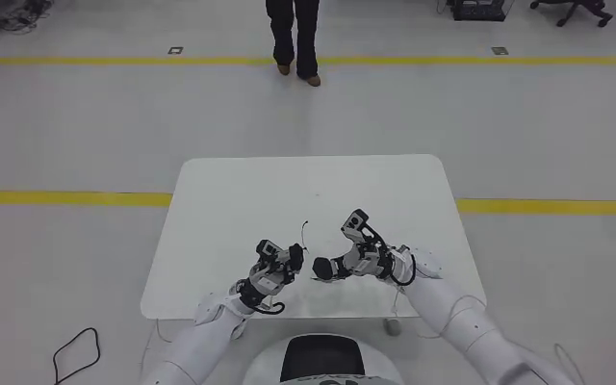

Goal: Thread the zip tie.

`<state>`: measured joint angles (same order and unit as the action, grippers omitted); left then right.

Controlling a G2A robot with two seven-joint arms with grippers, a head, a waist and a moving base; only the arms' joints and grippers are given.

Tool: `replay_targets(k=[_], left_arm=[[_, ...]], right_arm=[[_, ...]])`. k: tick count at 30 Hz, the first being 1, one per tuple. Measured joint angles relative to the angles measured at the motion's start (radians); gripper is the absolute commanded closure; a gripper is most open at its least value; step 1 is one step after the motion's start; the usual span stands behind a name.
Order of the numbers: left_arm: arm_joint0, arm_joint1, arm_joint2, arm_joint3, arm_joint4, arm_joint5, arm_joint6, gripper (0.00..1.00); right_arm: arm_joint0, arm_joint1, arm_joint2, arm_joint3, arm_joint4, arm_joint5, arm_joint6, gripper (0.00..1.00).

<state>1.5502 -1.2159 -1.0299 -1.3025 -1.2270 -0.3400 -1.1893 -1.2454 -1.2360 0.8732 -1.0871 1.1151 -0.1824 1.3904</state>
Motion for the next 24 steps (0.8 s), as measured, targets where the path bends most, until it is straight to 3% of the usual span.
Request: replay_targets(k=[3, 5, 24], left_arm=[[-0.007, -0.005, 0.003, 0.013, -0.009, 0.000, -0.012, 1.00], [-0.009, -0.007, 0.006, 0.019, -0.017, 0.000, -0.020, 1.00], [-0.023, -0.017, 0.020, 0.046, -0.019, 0.008, -0.032, 1.00]], right_arm=[[0.002, -0.005, -0.006, 0.010, 0.001, 0.003, 0.000, 0.33], [0.004, -0.009, -0.012, 0.016, 0.001, 0.004, 0.000, 0.52], [0.034, -0.036, -0.051, 0.071, 0.006, -0.002, 0.000, 0.73]])
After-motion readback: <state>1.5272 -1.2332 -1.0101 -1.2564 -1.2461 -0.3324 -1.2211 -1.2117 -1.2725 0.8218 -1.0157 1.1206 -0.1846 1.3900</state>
